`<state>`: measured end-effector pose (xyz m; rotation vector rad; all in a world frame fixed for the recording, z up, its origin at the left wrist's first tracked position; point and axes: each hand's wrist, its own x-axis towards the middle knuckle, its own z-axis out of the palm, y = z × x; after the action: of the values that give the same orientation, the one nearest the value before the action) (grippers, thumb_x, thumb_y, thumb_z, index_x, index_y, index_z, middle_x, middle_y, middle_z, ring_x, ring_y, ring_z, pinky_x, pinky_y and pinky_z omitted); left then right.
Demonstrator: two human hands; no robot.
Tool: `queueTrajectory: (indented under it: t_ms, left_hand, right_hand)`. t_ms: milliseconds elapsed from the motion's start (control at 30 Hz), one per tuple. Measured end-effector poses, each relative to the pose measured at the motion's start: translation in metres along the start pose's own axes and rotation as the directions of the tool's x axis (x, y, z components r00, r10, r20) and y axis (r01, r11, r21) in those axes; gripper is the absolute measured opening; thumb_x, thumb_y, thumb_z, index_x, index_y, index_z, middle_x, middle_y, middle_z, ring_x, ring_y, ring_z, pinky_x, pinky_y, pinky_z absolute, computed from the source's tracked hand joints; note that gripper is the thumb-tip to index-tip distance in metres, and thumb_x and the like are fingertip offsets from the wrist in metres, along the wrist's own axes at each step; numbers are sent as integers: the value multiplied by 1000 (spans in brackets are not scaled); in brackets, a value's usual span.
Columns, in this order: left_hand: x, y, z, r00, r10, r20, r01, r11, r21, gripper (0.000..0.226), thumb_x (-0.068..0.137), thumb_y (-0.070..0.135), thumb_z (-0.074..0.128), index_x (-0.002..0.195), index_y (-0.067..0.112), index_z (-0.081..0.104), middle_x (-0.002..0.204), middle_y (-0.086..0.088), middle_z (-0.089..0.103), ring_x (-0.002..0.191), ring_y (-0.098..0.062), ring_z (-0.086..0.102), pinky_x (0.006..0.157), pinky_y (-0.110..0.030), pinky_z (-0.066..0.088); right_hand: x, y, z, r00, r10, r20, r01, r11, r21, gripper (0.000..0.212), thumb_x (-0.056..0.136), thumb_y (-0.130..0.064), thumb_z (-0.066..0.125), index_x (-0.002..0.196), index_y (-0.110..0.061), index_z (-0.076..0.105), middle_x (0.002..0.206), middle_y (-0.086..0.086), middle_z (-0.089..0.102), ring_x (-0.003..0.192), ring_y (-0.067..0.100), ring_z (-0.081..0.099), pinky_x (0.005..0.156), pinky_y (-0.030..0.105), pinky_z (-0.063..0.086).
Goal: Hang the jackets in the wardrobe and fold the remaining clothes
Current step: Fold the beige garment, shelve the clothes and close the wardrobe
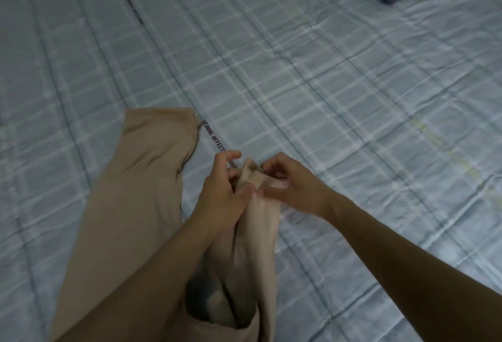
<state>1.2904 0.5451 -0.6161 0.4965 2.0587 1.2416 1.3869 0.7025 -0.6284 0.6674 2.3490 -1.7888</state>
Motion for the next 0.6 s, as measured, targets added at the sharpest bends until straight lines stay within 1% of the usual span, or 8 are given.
queueTrajectory:
  t_ms: [67,100,200,300,400,467,533,600]
  left_hand:
    - [3,17,13,996,56,71,-54,998,-24,57,87,1,64,130,31,41,69,13,61,64,-11,57,64,-36,49]
    - [4,27,18,991,84,107,-80,996,-36,57,87,-1,62,131,29,40,65,14,60,62,-8,56,62,-31,47]
    - [7,57,32,973,123,193,-108,991,-84,52,90,-2,60,130,25,42,64,10,60,62,-10,55,61,-25,44]
    - [10,87,53,961,153,229,-134,986,-94,44,90,1,64,124,23,50,73,-4,59,67,-21,53,64,-32,44]
    - [10,105,82,945,259,202,-282,954,98,37,88,13,68,121,24,55,102,7,67,90,-12,61,82,-30,50]
    - [1,105,101,892,421,168,-453,821,348,39,87,18,67,124,21,55,119,4,60,108,-17,55,93,-34,45]
    - [-17,97,116,796,573,195,-584,640,499,33,85,17,63,118,17,59,118,-1,60,108,-24,53,88,-42,45]
    - [-38,80,130,740,615,272,-635,507,582,25,82,19,58,106,18,61,113,-1,61,102,-26,55,78,-43,45]
  right_hand:
    - [-15,2,-11,1000,18,2,-18,991,134,61,78,-13,82,129,-22,49,118,-7,62,107,1,60,82,13,48]
    - [-21,3,-19,1000,18,-7,-17,987,162,60,78,-13,82,129,-21,51,116,-8,63,105,1,61,80,13,48]
    - [-43,4,-49,997,-10,-78,24,984,176,18,80,-11,80,91,-16,66,84,-8,63,77,6,59,68,22,45]
    - [-70,2,-84,975,-6,-224,46,984,172,16,79,-22,82,91,-22,71,90,-7,66,84,8,65,70,20,50]
    - [-97,6,-116,929,57,-365,-4,989,146,27,76,-36,75,80,-11,64,71,-2,60,65,12,58,56,23,45]
    - [-112,17,-132,859,138,-493,-101,990,101,34,77,-39,72,78,-7,60,66,1,56,60,15,54,54,30,42]
    - [-122,34,-140,752,217,-622,-219,973,74,28,81,-37,71,79,-11,62,69,-1,60,63,16,56,54,29,42]
    - [-129,54,-141,669,296,-682,-356,933,56,19,84,-35,69,83,-17,64,77,0,65,67,17,61,51,25,43]
